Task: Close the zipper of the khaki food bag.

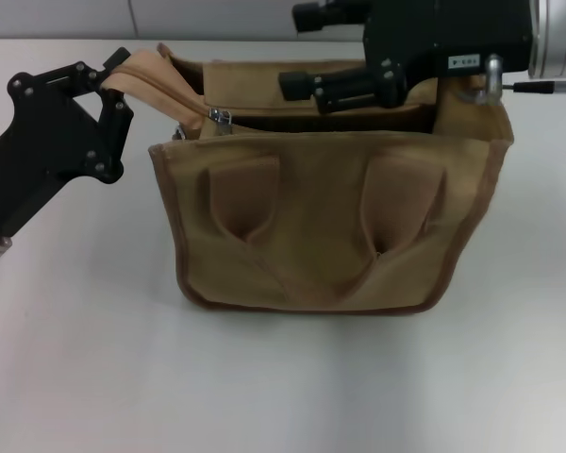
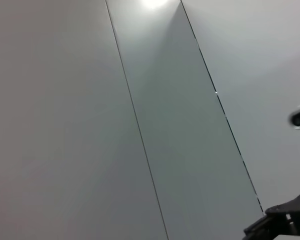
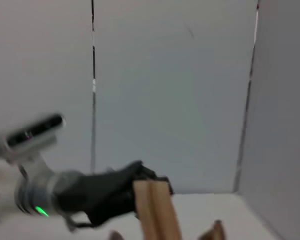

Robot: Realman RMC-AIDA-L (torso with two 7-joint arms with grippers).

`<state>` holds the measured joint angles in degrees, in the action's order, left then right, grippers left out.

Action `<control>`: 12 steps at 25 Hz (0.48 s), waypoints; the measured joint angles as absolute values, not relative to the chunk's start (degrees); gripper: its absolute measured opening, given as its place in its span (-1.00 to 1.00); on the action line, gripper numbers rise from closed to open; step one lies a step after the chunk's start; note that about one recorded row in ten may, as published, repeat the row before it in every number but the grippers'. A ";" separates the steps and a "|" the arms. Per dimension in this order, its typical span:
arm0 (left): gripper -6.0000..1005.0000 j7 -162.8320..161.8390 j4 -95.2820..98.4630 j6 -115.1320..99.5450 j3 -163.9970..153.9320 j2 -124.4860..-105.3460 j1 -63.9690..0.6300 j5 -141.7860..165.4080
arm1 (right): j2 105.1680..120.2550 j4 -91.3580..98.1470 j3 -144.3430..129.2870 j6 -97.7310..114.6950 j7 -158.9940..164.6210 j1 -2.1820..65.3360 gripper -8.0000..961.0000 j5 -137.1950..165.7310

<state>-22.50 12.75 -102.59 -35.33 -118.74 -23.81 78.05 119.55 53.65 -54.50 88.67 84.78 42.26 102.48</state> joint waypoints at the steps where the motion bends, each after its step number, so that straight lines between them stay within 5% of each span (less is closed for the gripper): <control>1: -0.93 -22.50 12.74 -102.60 -35.33 -118.74 -23.76 78.05 | 119.64 53.30 -55.48 87.22 80.14 41.40 0.64 101.38; 12: -0.93 -23.17 12.71 -103.02 -35.15 -118.80 -23.67 77.69 | 119.56 48.90 -64.65 81.49 46.91 37.83 0.64 88.85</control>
